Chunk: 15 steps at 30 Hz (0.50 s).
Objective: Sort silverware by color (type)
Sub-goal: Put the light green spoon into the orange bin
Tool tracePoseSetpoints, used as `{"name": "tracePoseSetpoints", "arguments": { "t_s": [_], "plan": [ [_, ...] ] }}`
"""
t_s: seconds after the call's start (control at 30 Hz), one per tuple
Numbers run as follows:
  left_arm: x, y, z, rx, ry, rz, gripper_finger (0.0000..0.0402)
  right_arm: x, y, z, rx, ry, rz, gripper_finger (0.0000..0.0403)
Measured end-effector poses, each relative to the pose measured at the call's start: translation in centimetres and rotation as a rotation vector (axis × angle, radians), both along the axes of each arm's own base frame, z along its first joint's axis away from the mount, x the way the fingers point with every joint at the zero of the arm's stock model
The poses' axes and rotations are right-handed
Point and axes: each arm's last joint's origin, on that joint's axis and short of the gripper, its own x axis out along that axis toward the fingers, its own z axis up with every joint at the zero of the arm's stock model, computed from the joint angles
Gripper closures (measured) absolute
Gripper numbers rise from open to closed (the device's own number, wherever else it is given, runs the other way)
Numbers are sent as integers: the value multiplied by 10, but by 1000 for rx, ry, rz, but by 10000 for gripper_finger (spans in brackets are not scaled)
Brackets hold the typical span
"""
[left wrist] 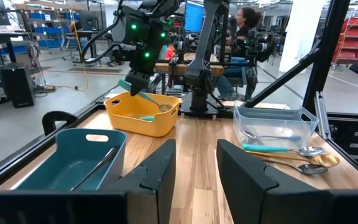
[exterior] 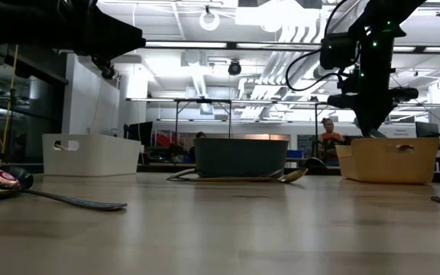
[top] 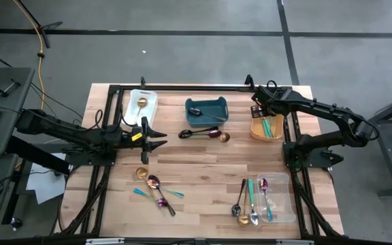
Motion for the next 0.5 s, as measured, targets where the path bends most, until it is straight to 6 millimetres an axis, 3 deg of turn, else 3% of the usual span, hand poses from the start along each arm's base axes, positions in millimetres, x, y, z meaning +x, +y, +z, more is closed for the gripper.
{"name": "tracePoseSetpoints", "arguments": {
  "t_s": [0.5],
  "plan": [
    [0, 0, 0, 0, 0, 0, 291, 1, 0, 0, 16, -24, -16, 336]
  ]
}}
